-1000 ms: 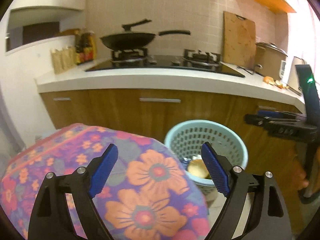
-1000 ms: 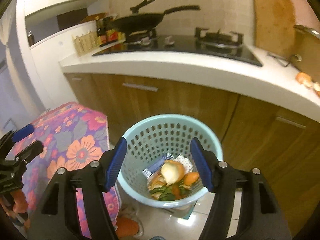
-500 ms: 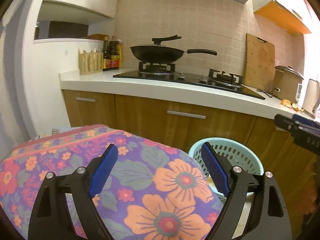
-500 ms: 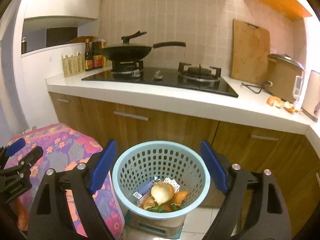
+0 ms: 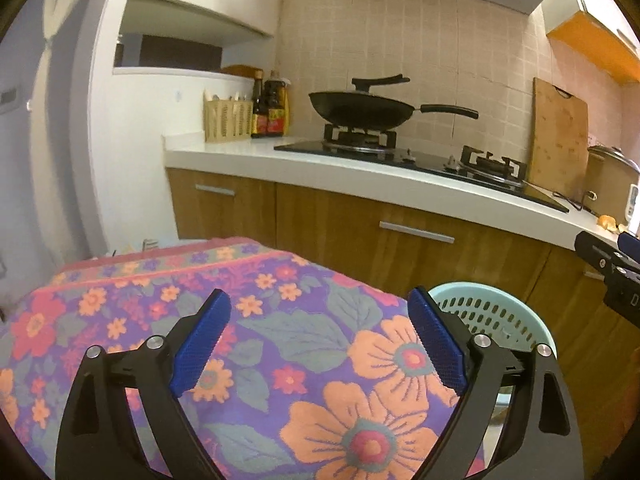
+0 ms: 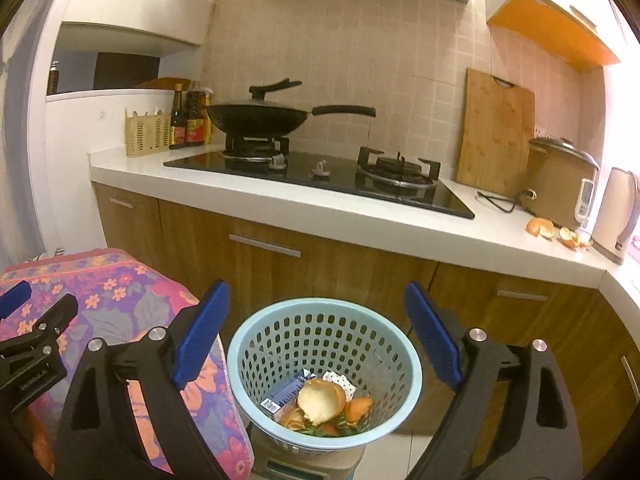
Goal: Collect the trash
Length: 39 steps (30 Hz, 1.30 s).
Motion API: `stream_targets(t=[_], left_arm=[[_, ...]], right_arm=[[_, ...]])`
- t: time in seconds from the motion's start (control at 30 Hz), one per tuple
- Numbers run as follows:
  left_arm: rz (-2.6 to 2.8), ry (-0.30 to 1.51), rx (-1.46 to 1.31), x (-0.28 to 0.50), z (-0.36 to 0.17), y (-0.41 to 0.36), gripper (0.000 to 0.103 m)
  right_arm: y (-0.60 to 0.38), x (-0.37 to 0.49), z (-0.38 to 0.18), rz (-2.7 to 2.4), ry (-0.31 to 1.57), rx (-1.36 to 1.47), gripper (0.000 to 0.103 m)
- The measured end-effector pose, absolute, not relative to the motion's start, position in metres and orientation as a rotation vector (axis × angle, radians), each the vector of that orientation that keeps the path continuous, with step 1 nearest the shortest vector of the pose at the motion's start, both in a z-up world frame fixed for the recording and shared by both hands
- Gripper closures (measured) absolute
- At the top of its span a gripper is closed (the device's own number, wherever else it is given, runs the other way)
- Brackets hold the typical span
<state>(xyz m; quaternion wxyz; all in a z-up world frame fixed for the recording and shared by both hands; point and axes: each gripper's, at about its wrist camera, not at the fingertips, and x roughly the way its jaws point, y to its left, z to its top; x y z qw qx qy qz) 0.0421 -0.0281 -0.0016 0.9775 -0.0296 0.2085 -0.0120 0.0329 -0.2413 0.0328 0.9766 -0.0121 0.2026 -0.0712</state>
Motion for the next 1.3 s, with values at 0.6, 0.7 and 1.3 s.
stream_targets(t=[0.6, 0.7, 1.3], left_arm=[[0.037, 0.423, 0.007, 0.047, 0.000, -0.027, 0.013], [0.037, 0.432, -0.001, 0.049, -0.002, -0.026, 0.013], [0.038, 0.425, 0.009, 0.047, -0.002, -0.031, 0.013]], right_arm=[[-0.229, 0.034, 0.039, -0.104, 0.398, -0.042, 0.008], [-0.232, 0.034, 0.038, -0.105, 0.403, -0.028, 0.008], [-0.242, 0.044, 0.030, -0.106, 0.448, 0.033, 0.008]])
